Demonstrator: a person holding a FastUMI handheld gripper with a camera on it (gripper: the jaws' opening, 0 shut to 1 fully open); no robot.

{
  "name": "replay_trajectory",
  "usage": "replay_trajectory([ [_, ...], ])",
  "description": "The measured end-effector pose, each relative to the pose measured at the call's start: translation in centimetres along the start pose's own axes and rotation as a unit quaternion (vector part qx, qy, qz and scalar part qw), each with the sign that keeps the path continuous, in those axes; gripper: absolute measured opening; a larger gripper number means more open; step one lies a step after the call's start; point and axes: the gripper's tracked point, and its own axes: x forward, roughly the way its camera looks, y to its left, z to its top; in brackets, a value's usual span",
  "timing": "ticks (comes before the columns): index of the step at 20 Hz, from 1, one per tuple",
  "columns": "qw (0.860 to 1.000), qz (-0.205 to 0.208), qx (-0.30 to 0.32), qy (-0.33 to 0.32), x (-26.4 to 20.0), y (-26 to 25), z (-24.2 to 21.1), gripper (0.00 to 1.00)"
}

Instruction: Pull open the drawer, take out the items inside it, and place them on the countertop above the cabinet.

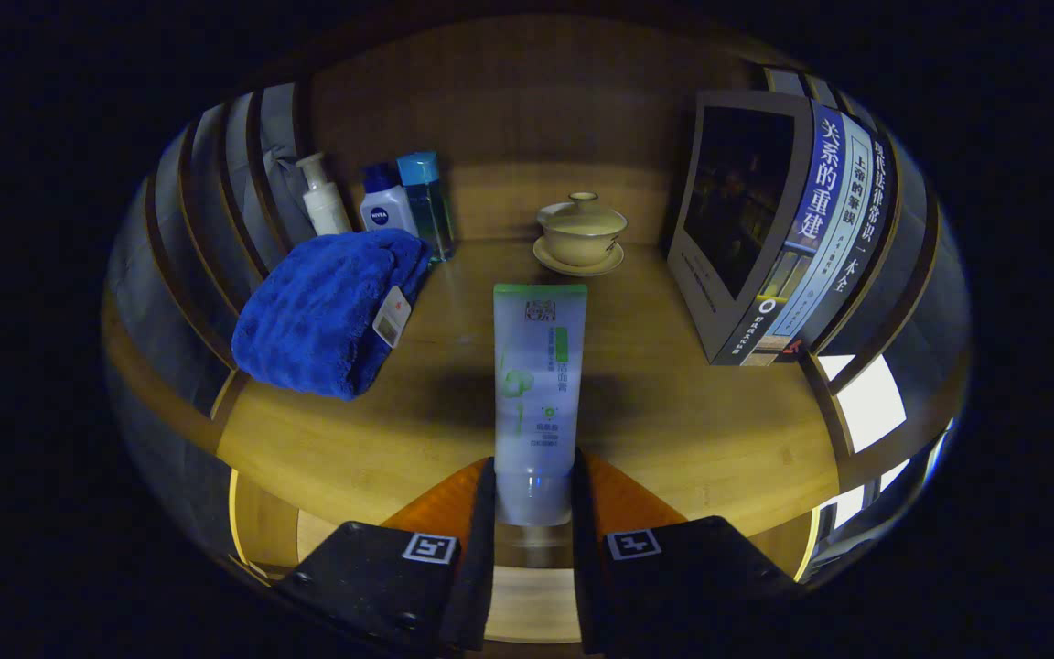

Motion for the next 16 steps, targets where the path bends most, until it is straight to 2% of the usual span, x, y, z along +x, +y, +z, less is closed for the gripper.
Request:
replay_trajectory([
  [4, 1.0, 0.001, 0.001, -0.008, -0.3, 0.0, 0.2, 0.47],
  [7, 1.0, -0.003, -0.007, -0.02, -0.2, -0.1, 0.3, 0.53],
  [8, 1.0, -0.005, -0.01, -0.024, -0.1, -0.2, 0.4, 0.57],
  [13, 0.999, 0.01, -0.007, -0.051, -1.7, 0.5, 1.0, 1.0],
  [16, 0.995, 0.013, -0.013, -0.103, -3.8, 0.8, 2.3, 1.0],
])
